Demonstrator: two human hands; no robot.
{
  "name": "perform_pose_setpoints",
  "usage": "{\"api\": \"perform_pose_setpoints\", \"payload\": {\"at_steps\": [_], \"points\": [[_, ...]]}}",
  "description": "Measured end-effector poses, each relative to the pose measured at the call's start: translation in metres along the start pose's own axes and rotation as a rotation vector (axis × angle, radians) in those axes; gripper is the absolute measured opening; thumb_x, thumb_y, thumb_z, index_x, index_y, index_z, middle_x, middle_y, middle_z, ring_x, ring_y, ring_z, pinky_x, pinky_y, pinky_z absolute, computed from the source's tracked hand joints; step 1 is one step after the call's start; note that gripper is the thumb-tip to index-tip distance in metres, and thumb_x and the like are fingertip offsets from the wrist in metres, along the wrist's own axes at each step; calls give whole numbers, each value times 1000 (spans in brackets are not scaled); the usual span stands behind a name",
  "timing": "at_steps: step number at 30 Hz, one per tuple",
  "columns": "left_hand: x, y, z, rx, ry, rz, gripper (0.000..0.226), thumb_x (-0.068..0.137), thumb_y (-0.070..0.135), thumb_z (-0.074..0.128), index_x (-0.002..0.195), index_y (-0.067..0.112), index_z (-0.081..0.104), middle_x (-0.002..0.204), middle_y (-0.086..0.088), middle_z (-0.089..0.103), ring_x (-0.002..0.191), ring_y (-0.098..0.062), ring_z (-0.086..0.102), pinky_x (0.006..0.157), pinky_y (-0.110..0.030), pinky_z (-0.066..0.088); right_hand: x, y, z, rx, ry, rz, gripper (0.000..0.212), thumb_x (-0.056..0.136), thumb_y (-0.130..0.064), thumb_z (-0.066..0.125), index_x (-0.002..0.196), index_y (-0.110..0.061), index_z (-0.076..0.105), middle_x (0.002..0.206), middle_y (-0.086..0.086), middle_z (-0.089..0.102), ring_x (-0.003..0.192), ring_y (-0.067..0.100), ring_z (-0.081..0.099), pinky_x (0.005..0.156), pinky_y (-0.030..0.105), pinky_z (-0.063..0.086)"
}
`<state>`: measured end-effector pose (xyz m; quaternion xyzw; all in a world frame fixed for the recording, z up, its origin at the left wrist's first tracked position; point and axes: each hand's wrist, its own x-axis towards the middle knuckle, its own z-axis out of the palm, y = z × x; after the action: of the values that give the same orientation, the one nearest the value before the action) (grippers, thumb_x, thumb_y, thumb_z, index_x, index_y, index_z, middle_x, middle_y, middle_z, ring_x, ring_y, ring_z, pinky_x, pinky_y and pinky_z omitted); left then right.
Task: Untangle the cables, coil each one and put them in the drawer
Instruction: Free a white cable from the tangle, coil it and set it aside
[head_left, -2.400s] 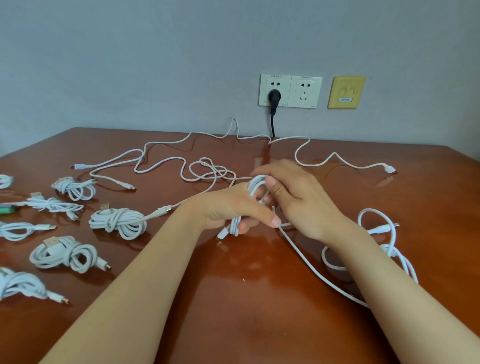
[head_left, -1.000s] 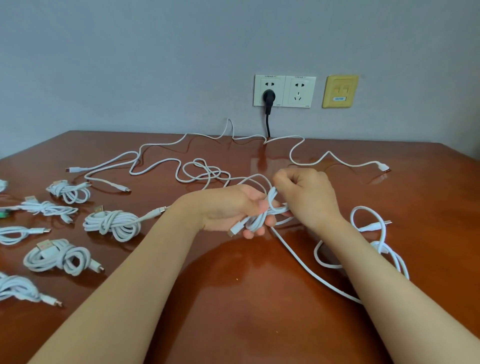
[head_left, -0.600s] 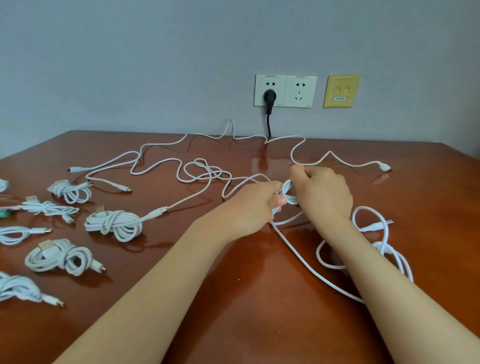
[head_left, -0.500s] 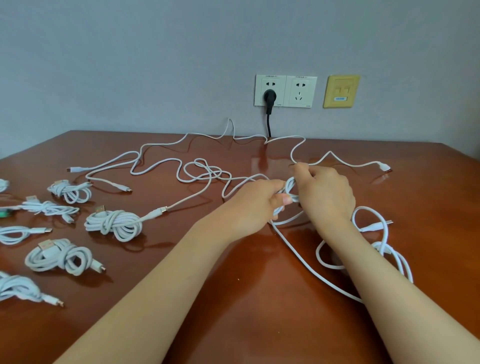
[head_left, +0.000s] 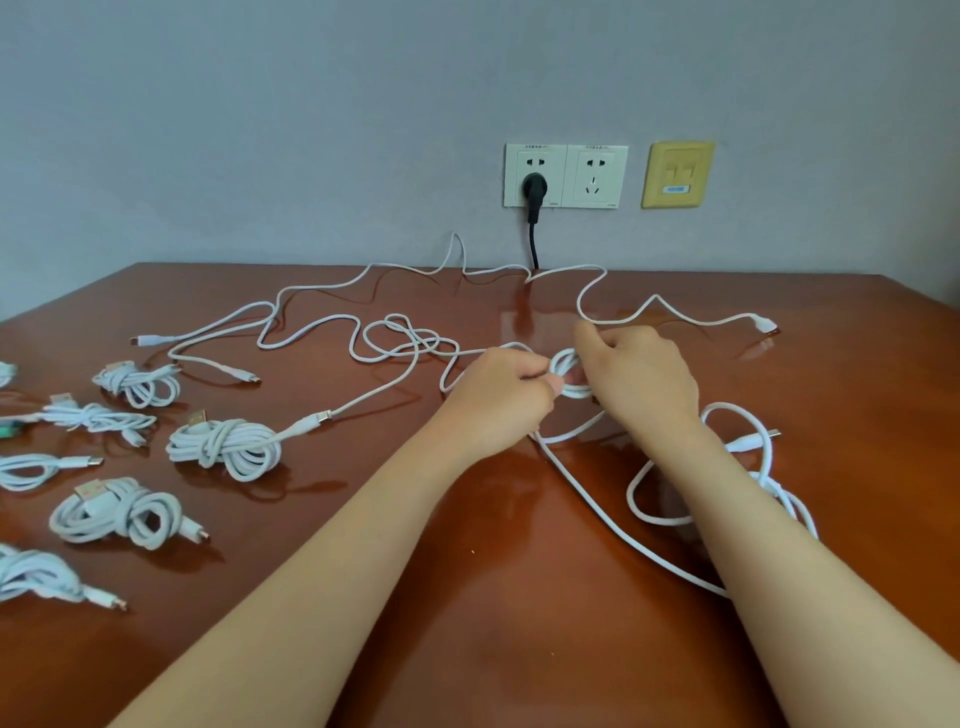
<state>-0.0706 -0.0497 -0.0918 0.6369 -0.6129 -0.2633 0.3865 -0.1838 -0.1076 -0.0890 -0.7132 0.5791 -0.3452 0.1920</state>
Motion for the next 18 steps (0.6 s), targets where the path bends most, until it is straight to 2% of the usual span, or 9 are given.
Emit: {"api": "perform_pose_setpoints", "payload": {"at_steps": [3, 4, 6, 8, 11, 13, 15, 16, 18], "points": [[1, -1, -4, -26, -29, -26, 21, 89, 3, 46, 80, -7, 63, 64, -8, 45, 59, -20, 43, 66, -27, 34, 5, -1, -6, 45, -1, -26, 57, 89, -53, 42, 49, -17, 60, 61, 5, 54, 77, 29, 53, 65, 33, 36], [1, -1, -5, -9, -64, -26, 23, 88, 1, 46, 74, -1, 65, 62, -7, 46, 59, -20, 43, 66, -28, 35, 7, -1, -8, 72, 32, -45, 53, 88, -53, 44, 58, -16, 66, 62, 8, 56, 76, 27, 55, 65, 33, 38], [-1, -2, -4, -26, -156, -6, 39, 90, -2, 44, 63, 19, 63, 54, 2, 47, 53, -14, 44, 62, -24, 37, 10, 0, -12, 220, 49, -72, 52, 86, -48, 53, 70, -1, 65, 62, 15, 55, 65, 22, 52, 64, 31, 39], [-1, -1, -3, -119, -201, 16, 45, 93, -5, 40, 68, 25, 63, 48, 10, 46, 45, -5, 41, 51, -17, 36, 11, 3, -16, 546, -61, -43, 39, 84, -33, 62, 63, -1, 60, 56, 8, 49, 56, 14, 43, 59, 27, 36], [2, 0, -9, -342, -101, 6, 44, 96, -8, 35, 75, 19, 63, 56, 0, 45, 39, -4, 37, 43, -14, 27, 14, 10, -13, 913, -325, -8, 14, 73, -13, 62, 61, -18, 61, 52, -3, 46, 46, 8, 36, 50, 21, 30], [6, -4, -16, -427, -5, 0, 42, 97, -7, 33, 79, 17, 62, 59, -3, 42, 36, -3, 34, 42, -15, 24, 14, 10, -4, 906, -406, -37, 14, 75, -5, 58, 72, -18, 63, 50, -6, 42, 41, 4, 29, 41, 15, 25], [10, -9, -19, -431, 90, -21, 41, 97, -6, 32, 80, 17, 61, 60, -3, 40, 35, -3, 32, 43, -16, 24, 10, 4, 6, 738, -382, -84, 22, 87, -1, 52, 78, -18, 62, 44, -15, 42, 36, -1, 31, 39, 12, 28], [12, -11, -20, -422, 140, -40, 40, 97, -5, 32, 80, 17, 60, 60, -2, 40, 34, -2, 31, 42, -15, 23, 6, 0, 11, 658, -356, -118, 24, 89, -1, 51, 76, -18, 61, 44, -16, 46, 38, -1, 38, 42, 11, 33], [18, -15, -21, -390, 234, -95, 39, 95, -3, 33, 76, 19, 59, 56, 0, 42, 30, -1, 31, 39, -14, 25, 1, -5, 20, 528, -330, -208, 26, 90, -6, 55, 70, -21, 62, 62, -11, 63, 63, 2, 60, 66, 16, 46]]}}
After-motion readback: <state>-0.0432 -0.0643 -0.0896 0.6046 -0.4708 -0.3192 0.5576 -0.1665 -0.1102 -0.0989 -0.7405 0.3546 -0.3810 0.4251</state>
